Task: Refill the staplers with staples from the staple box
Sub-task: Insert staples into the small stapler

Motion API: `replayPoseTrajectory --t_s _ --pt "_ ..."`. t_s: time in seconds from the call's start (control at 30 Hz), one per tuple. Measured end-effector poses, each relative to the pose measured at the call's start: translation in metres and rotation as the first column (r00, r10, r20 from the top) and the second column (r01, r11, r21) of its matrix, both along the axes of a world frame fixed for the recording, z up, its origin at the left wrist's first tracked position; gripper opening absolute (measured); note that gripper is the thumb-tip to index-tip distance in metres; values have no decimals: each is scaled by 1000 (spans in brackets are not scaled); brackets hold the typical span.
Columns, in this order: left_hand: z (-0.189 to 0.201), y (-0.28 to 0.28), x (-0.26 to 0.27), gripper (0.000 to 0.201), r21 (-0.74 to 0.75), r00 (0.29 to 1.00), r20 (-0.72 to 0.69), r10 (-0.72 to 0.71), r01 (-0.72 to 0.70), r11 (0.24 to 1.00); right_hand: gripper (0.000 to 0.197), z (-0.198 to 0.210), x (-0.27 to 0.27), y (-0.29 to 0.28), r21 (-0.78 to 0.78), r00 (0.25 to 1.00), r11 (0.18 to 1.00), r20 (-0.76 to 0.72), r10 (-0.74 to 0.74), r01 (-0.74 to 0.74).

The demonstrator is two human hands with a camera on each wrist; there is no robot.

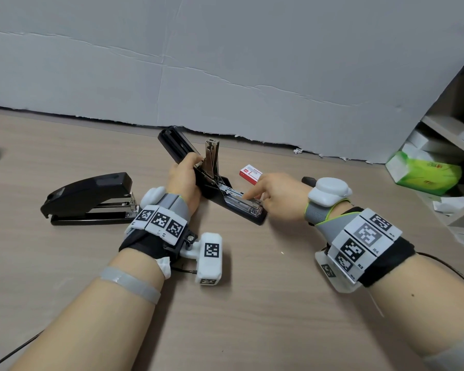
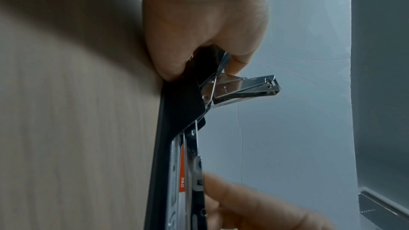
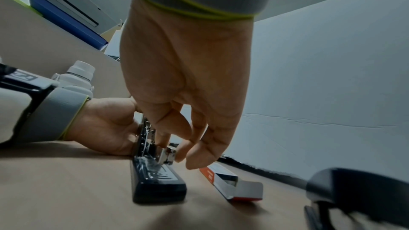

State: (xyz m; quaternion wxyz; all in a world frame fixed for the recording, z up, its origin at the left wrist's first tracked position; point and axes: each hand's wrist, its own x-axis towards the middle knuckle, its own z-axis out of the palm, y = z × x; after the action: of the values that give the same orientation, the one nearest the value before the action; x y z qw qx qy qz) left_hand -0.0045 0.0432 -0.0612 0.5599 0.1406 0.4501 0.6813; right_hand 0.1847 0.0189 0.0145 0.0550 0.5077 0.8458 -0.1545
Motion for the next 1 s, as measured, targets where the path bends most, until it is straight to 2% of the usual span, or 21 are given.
replayPoseTrajectory --t_s 0.13,0.27,0.43,0.53,0.63,0.77,0.83,0.9,1.0 --pt "0 -1 -1 29 -7 1000 0 9 -9 1000 54 3 9 -4 0 1000 1000 9 -18 18" --pt "1 -2 1 41 -17 1000 0 7 -7 1000 45 11 17 -7 18 999 999 -18 -31 31" --pt "0 -1 1 49 -9 1000 18 8 -8 1000 29 23 27 13 100 956 966 -201 -214 238" --pt "-2 0 0 46 5 1000 26 8 -8 1000 22 23 29 31 153 927 927 -216 -307 342" --pt "-4 3 0 46 21 1000 25 -9 8 1000 18 17 28 52 170 915 902 -146 -376 398" --pt "-5 3 1 42 35 999 30 -21 20 999 11 7 16 66 172 918 915 96 -385 366" --pt "-6 4 0 44 41 999 27 -33 31 999 17 1 10 72 134 909 922 169 -382 363" --pt "-5 4 0 42 44 999 24 -29 28 999 24 -2 7 75 124 895 918 204 -396 378" --pt "-5 4 -1 42 47 999 33 -17 16 999 25 -6 7 77 122 885 909 206 -417 400"
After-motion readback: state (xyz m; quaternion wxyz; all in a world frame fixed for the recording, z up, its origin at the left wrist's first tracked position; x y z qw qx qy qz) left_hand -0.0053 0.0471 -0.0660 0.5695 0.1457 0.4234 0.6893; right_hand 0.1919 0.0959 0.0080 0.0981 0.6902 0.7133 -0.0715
